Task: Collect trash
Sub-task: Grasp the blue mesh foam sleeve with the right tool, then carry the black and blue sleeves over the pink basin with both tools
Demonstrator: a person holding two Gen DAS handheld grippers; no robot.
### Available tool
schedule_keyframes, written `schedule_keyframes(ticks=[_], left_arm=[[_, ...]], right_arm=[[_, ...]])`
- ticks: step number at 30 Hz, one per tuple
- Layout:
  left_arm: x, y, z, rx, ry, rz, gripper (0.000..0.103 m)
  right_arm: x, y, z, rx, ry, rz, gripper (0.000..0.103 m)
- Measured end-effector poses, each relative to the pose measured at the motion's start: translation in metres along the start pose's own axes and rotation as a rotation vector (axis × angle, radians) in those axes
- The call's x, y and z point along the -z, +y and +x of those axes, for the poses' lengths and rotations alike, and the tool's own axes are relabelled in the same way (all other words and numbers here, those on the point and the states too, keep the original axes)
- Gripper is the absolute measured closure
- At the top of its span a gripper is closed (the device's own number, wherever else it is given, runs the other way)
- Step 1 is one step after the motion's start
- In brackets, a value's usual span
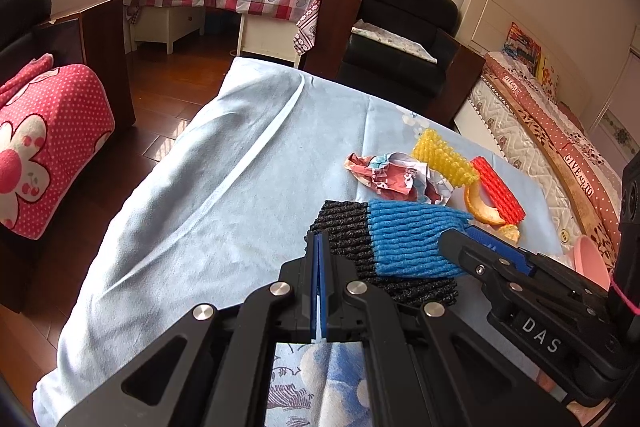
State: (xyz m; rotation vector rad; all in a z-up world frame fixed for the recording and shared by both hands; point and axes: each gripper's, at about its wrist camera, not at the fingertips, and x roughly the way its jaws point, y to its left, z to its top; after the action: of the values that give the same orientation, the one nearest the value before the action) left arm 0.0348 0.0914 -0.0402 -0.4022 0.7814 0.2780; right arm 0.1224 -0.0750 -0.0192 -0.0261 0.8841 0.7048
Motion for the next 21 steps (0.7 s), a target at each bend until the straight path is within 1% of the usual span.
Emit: schedule_keyframes(ticks=[6, 14, 21], left_arm=[[0.001, -0.004, -0.006, 0.005, -0.009, 0.012, 0.103], [0.005, -0.013, -0.019, 0.012, -0.027, 0.030, 0.103], [0.005, -0.029, -0.039, 0.030, -0.065, 0.071, 0.103]], right_arm=[[0.001, -0.003, -0.011, 0.008, -0.029, 0.008, 0.086], [0.003, -0.017, -0.035, 0.026, -0.080, 0.045, 0.086], [0.007, -0.027, -0.070, 0.039, -0.146, 0.087, 0.087]])
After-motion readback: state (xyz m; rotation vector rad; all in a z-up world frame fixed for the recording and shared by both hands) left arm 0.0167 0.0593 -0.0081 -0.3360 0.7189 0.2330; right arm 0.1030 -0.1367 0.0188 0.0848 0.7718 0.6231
